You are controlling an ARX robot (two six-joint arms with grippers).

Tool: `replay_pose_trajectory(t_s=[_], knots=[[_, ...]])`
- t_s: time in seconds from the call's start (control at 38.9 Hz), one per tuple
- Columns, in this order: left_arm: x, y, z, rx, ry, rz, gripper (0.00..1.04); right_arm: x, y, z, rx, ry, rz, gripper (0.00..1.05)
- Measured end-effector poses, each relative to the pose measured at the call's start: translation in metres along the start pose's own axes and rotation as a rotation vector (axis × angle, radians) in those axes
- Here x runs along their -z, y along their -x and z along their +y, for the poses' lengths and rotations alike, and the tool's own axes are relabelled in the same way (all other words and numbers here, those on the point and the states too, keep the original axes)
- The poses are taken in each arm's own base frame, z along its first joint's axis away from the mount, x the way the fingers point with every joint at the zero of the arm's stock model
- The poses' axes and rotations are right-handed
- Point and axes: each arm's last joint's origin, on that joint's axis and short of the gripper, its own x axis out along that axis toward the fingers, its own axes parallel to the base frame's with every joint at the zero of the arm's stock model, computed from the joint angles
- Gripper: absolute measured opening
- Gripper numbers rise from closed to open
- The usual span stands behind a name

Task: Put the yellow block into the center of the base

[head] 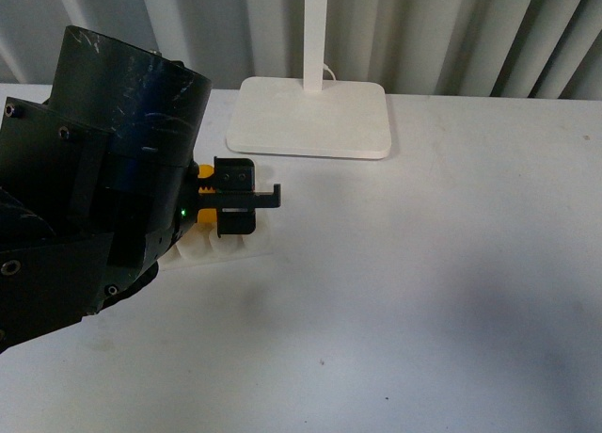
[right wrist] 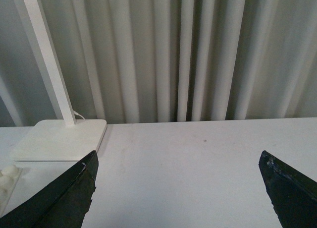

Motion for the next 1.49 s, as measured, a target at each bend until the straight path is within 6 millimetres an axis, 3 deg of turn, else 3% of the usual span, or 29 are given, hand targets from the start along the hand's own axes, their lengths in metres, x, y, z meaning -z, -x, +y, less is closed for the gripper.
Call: replay_pose_trajectory(t_s=[1.49], knots=[[0.018,-0.02,-0.014,-0.067,-0.035,0.082,0.65,0.0,0.0,0.0,0.0,0.0,0.0,0.95]])
